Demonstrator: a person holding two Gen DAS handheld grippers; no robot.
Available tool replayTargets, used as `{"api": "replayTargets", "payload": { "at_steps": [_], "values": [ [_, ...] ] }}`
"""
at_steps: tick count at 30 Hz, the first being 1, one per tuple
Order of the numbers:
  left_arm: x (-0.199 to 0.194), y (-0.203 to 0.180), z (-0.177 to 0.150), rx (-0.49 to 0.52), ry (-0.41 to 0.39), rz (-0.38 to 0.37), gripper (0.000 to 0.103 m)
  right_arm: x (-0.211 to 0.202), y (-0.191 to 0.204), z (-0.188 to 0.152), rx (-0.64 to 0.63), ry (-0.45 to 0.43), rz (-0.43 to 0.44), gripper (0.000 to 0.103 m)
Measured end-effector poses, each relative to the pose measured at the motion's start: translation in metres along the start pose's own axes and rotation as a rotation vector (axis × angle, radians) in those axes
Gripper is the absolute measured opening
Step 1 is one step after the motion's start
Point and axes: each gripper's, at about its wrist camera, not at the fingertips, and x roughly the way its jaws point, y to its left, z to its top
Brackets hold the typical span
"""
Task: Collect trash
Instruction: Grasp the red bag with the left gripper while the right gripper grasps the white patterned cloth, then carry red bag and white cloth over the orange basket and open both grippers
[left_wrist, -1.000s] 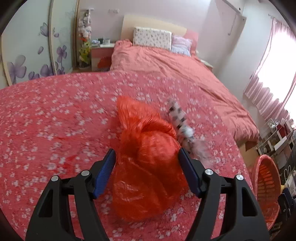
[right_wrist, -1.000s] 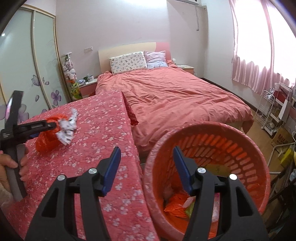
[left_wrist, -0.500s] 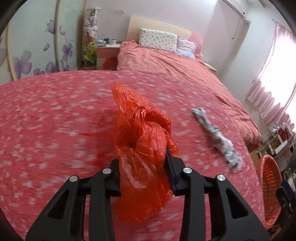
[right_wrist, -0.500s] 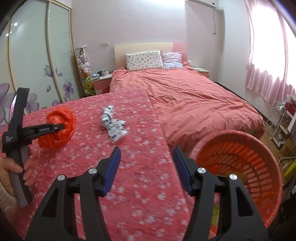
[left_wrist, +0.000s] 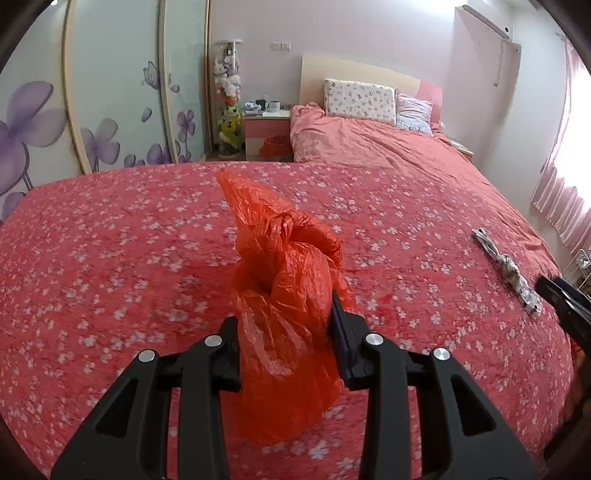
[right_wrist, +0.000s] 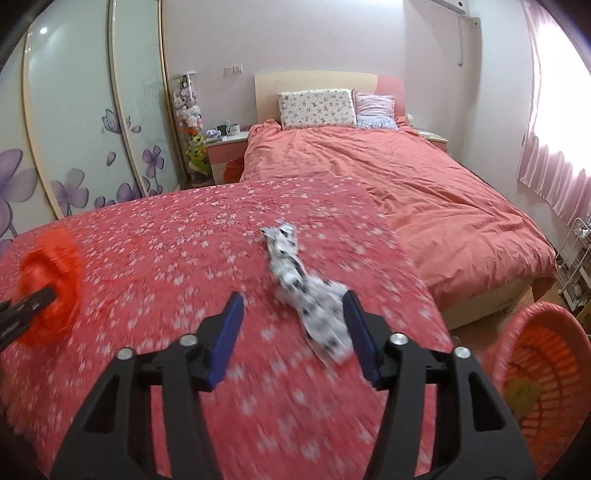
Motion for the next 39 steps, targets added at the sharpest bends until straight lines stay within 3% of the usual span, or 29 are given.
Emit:
{"api": "replayTargets", "payload": {
  "at_steps": [4, 10, 12, 14, 23, 39],
  "values": [
    [-0.003, 0.003, -0.001, -0.010, -0.006, -0.015, 0.036, 0.034, 0.012, 0.014, 0.005, 0.059, -0.027, 0.038],
    [0.002, 0.005, -0.002, -0.011, 0.007, -0.033, 0.036, 0.059, 0.018, 0.023, 0.013, 0.125, -0.044, 0.035],
    [0.002, 0.003, -0.003, -0.007, 0.010, -0.038, 0.036, 0.064, 0.013, 0.021, 0.025, 0.154, -0.050, 0.017],
    [0.002, 0.000, -0.004, -0.003, 0.011, -0.040, 0.036, 0.062, 0.006, 0.019, 0.038, 0.160, -0.048, 0.016],
    [-0.014, -0.025, -0.008, 0.027, 0.000, -0.078, 0.036, -0.003, -0.035, -0.003, 0.121, 0.075, -0.029, 0.015],
    [-0.079, -0.096, -0.016, 0.126, -0.062, -0.199, 0.036, -0.137, -0.057, -0.042, 0.154, -0.091, -0.012, 0.015]
  ]
}}
